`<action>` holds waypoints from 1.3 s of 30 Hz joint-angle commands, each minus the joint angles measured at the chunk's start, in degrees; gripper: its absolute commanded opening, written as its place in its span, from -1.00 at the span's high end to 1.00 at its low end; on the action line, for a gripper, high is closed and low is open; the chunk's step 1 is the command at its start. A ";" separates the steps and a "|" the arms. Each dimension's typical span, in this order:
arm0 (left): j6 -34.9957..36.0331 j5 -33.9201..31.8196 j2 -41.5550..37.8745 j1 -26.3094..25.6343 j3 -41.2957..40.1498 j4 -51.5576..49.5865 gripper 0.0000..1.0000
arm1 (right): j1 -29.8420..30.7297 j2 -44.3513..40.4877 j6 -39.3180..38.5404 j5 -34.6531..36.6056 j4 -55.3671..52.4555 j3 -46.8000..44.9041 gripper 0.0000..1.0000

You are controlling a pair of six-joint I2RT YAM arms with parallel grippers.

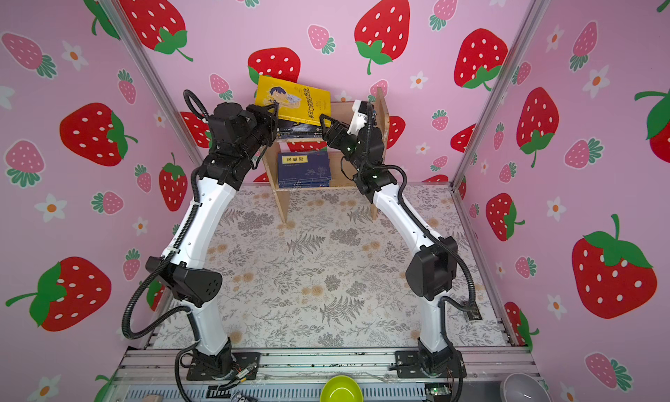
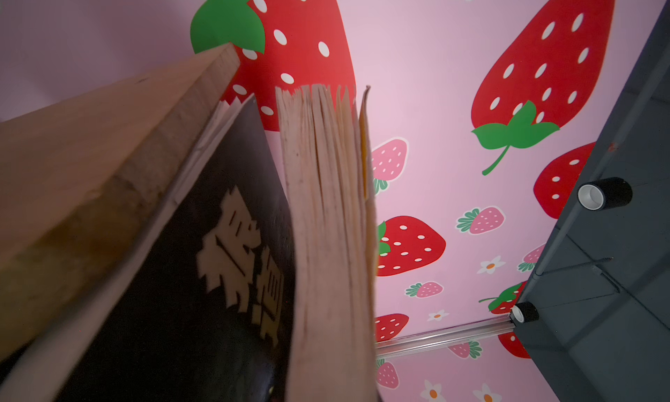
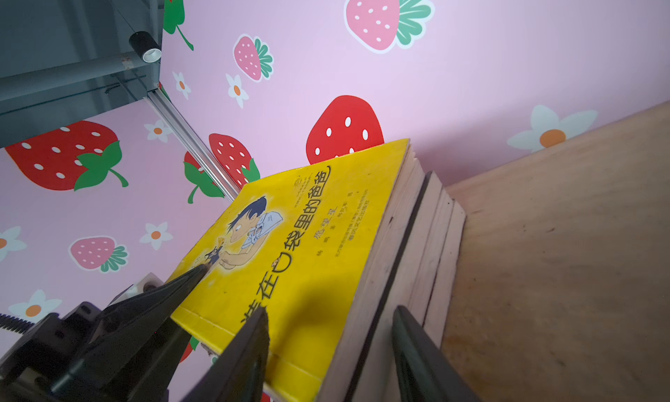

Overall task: Stacking books/files
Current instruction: Place the book at the bookshelf.

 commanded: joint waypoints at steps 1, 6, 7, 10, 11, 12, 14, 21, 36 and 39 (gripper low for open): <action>0.92 1.89 0.25 -0.11 2.04 0.92 0.53 | 0.67 0.73 0.35 1.01 0.70 1.75 -0.10; 1.40 1.96 -0.67 0.39 1.79 -0.51 0.16 | 0.85 0.23 0.58 3.46 -1.42 1.14 0.04; 1.18 2.11 -0.91 0.61 1.42 -0.68 0.10 | 0.91 0.20 0.89 4.36 -2.69 1.13 0.08; 0.82 2.72 -1.65 1.41 0.61 -1.78 -0.03 | 1.14 -0.36 2.03 7.74 -6.34 0.46 0.18; 0.81 2.92 -1.81 1.67 0.50 -2.08 -0.06 | 1.18 -0.66 2.30 8.22 -6.30 -0.28 0.19; 0.72 3.39 -1.82 2.14 0.59 -2.57 -0.10 | 1.12 -0.98 2.62 8.55 -6.10 -1.11 0.19; 0.41 4.45 -1.82 3.11 0.66 -3.46 -0.27 | 1.17 -1.42 3.19 8.88 -5.94 -2.32 0.19; 0.61 8.88 -2.33 8.21 1.61 -6.48 -0.35 | 2.19 -1.64 1.50 10.09 -6.59 -2.57 0.19; 10.10 19.70 -4.60 16.66 0.27 -6.77 -0.36 | 5.53 -4.02 -10.03 15.02 -8.62 -3.27 0.08; 17.36 25.47 -4.11 16.69 0.74 -6.19 -0.42 | 5.50 -4.84 -13.51 15.53 -8.71 -3.27 -0.09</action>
